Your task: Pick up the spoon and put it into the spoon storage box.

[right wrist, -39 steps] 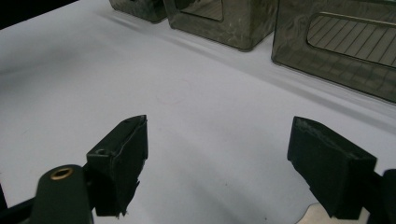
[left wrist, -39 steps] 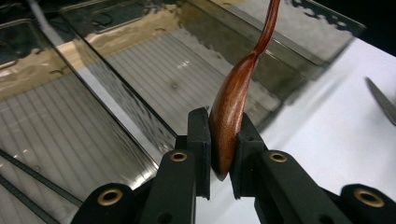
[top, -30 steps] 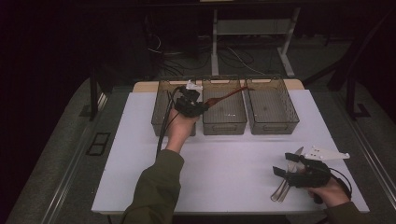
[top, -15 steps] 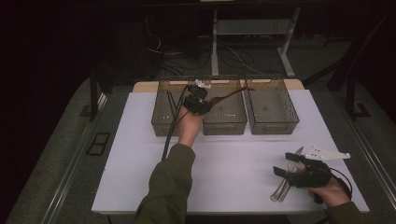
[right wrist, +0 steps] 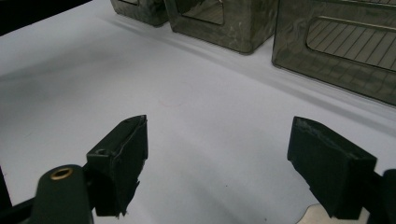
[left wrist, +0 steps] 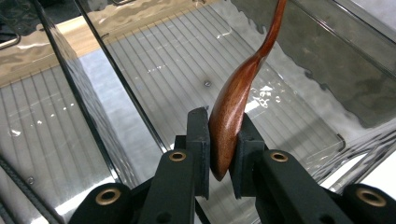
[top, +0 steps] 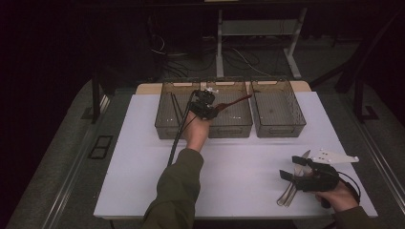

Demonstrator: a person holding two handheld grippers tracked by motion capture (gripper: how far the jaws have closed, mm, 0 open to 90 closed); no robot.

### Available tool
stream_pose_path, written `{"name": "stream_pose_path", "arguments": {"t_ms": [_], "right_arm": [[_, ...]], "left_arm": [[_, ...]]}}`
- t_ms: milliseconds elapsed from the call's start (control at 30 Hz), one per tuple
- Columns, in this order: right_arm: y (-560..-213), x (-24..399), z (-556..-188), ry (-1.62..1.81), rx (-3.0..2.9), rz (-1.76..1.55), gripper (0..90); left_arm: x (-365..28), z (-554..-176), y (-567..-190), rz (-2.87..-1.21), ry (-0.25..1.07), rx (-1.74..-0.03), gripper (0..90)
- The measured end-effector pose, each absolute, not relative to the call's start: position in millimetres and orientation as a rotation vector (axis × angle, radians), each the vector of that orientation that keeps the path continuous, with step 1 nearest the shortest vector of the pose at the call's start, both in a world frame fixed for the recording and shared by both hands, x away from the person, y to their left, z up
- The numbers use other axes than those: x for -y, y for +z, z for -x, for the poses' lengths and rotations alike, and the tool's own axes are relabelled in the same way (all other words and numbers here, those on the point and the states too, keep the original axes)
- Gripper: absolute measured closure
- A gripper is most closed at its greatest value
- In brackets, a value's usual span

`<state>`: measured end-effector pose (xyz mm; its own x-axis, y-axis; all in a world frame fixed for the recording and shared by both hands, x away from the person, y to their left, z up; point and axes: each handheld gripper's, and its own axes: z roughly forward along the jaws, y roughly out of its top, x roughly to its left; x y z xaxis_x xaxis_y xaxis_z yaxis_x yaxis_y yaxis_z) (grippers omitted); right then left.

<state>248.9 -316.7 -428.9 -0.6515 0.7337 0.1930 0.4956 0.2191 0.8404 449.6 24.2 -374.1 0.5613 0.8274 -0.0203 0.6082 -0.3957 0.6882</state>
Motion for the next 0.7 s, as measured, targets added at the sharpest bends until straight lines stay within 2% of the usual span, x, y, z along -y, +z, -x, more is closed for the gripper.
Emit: {"name": "stream_pose_path", "arguments": {"t_ms": [100, 367, 700], "right_arm": [[-428.9, 316.6, -248.8, 1.403, -2.249, -1.163, 20.4], [-429.0, 316.3, -248.8, 1.402, -2.25, -1.163, 20.4], [-429.2, 316.2, -248.9, 1.4, -2.25, -1.163, 20.4]], "left_arm": [[-24.4, -449.2, -375.9, -2.147, 0.421, -1.144, 78.5], [-24.9, -448.4, -376.0, -2.154, 0.411, -1.119, 62.4], [-32.3, -437.5, -360.0, -2.137, 0.366, -0.931, 45.3]]}}
